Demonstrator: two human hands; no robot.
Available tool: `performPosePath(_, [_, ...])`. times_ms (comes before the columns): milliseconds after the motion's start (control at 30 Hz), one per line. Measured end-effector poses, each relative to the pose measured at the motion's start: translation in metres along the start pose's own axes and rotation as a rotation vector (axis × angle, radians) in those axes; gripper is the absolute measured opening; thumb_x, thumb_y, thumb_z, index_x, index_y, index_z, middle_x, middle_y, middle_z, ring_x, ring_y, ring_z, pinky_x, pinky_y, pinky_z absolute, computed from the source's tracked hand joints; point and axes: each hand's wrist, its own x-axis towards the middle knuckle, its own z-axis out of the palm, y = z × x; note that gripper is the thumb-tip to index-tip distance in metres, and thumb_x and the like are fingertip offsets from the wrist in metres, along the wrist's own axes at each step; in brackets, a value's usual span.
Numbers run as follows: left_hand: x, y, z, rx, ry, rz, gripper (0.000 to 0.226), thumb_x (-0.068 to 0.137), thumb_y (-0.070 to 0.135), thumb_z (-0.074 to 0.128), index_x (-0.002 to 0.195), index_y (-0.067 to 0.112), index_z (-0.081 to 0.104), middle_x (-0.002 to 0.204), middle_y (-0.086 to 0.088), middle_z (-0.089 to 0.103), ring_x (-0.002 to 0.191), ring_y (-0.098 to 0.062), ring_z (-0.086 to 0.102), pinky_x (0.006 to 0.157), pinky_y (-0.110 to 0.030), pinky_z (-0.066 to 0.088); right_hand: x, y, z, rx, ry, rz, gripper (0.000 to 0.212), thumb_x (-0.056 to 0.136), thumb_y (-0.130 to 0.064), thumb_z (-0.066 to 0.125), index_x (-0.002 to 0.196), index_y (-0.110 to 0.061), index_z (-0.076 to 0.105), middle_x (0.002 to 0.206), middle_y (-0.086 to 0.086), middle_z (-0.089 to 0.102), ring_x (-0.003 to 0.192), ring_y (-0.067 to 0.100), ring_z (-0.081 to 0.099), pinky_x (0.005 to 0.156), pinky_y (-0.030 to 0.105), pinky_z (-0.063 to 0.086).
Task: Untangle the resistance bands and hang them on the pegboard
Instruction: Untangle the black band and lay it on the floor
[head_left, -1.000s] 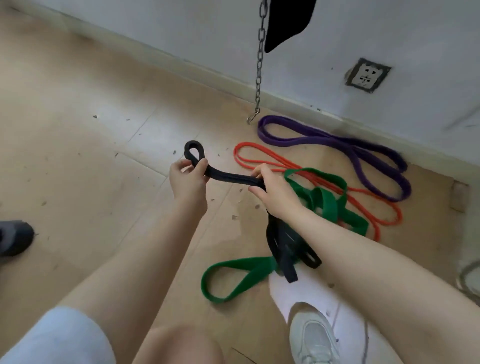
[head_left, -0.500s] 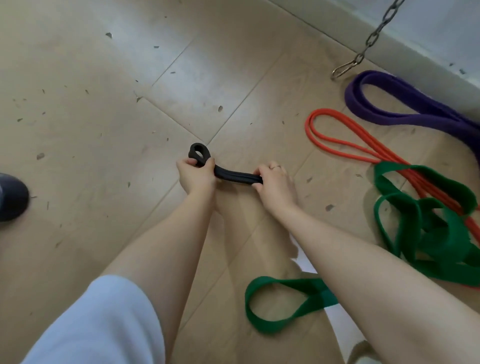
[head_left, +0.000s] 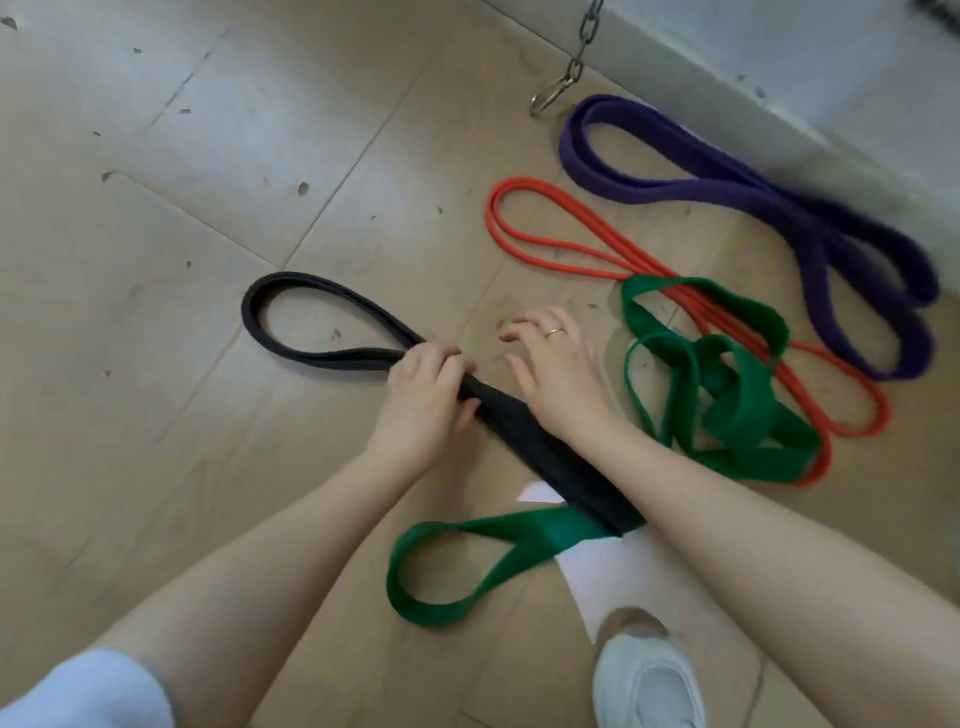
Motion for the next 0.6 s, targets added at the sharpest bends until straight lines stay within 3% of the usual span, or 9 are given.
performPosePath(33, [0.001,0.016,0.010,0.031,-0.070,0.145,0.052,0.055,0.023,0.085,0.100,0.009,0.061,0.101,-0.014,0.063,0.095,-0.033,0.056,0.078,-0.043,0.051,-0.015,0.025,-0.012,-0.067,0.041,-0.012,0.024,0.086,-0.008,0.057,0.108,-0.010,0.064,0.121,0.007,0.058,0.122,0.030,0.045,0.103,0.042,0.031])
performPosePath(100, [0.003,0.045,0.026,0.074,-0.280,0.355,0.066,0.061,0.034,0.083,0.117,0.012,0.056,0.117,-0.011,0.060,0.107,-0.032,0.056,0.086,-0.042,0.047,-0.044,0.073,-0.032,-0.230,0.029,-0.048,0.026,0.078,0.002,0.059,0.100,-0.009,0.068,0.109,0.010,0.066,0.111,0.034,0.055,0.100,0.048,0.038])
performPosePath(200, [0.003,0.073,0.047,0.198,-0.488,0.574,0.077,0.069,0.044,0.074,0.134,0.016,0.044,0.136,-0.007,0.049,0.122,-0.029,0.048,0.102,-0.040,0.037,-0.076,0.120,-0.053,-0.444,-0.177,-0.153,0.041,0.077,0.004,0.058,0.114,-0.011,0.065,0.120,0.011,0.064,0.119,0.034,0.053,0.109,0.050,0.028])
performPosePath(267, [0.004,0.082,0.055,0.341,-0.530,0.683,0.081,0.052,0.044,0.083,0.123,0.016,0.056,0.120,-0.006,0.061,0.106,-0.025,0.061,0.093,-0.036,0.047,-0.091,0.137,-0.062,-0.556,-0.341,-0.221,0.055,0.086,-0.001,0.046,0.138,-0.019,0.043,0.143,0.006,0.045,0.139,0.027,0.031,0.116,0.043,0.007])
performPosePath(333, [0.005,0.084,0.063,0.429,-0.506,0.727,0.072,0.047,0.041,0.085,0.111,0.016,0.063,0.107,-0.004,0.066,0.091,-0.023,0.065,0.082,-0.032,0.052,-0.100,0.146,-0.069,-0.693,-0.432,-0.259,0.065,0.091,-0.007,0.038,0.149,-0.025,0.015,0.156,0.006,0.019,0.145,0.023,0.010,0.116,0.042,-0.003])
performPosePath(433, [0.008,0.088,0.068,0.474,-0.477,0.741,0.061,0.049,0.031,0.085,0.104,0.014,0.066,0.097,-0.005,0.068,0.081,-0.022,0.066,0.067,-0.028,0.053,-0.102,0.150,-0.069,-0.800,-0.479,-0.338,0.070,0.096,-0.007,0.030,0.147,-0.032,-0.009,0.159,0.009,-0.001,0.143,0.029,0.013,0.115,0.042,0.009])
performPosePath(500, [0.011,0.092,0.068,0.454,-0.451,0.733,0.053,0.048,0.027,0.085,0.096,0.011,0.068,0.088,-0.005,0.068,0.075,-0.023,0.065,0.059,-0.026,0.053,-0.098,0.152,-0.063,-0.872,-0.518,-0.397,0.064,0.098,-0.008,0.028,0.148,-0.033,-0.004,0.158,0.011,0.001,0.134,0.030,0.029,0.108,0.040,0.023])
performPosePath(567, [0.020,0.093,0.066,0.415,-0.430,0.736,0.039,0.050,0.028,0.084,0.082,0.012,0.067,0.076,-0.003,0.065,0.067,-0.022,0.063,0.056,-0.024,0.050,-0.097,0.160,-0.053,-0.941,-0.481,-0.454,0.055,0.096,-0.012,0.035,0.146,-0.028,0.020,0.156,0.013,0.016,0.125,0.028,0.041,0.100,0.037,0.032])
performPosePath(600, [0.025,0.094,0.063,0.402,-0.417,0.738,0.030,0.055,0.026,0.079,0.078,0.012,0.066,0.073,-0.004,0.064,0.066,-0.023,0.063,0.056,-0.025,0.049,-0.096,0.164,-0.050,-0.985,-0.426,-0.484,0.049,0.092,-0.015,0.045,0.139,-0.026,0.038,0.151,0.011,0.032,0.118,0.025,0.048,0.095,0.035,0.036])
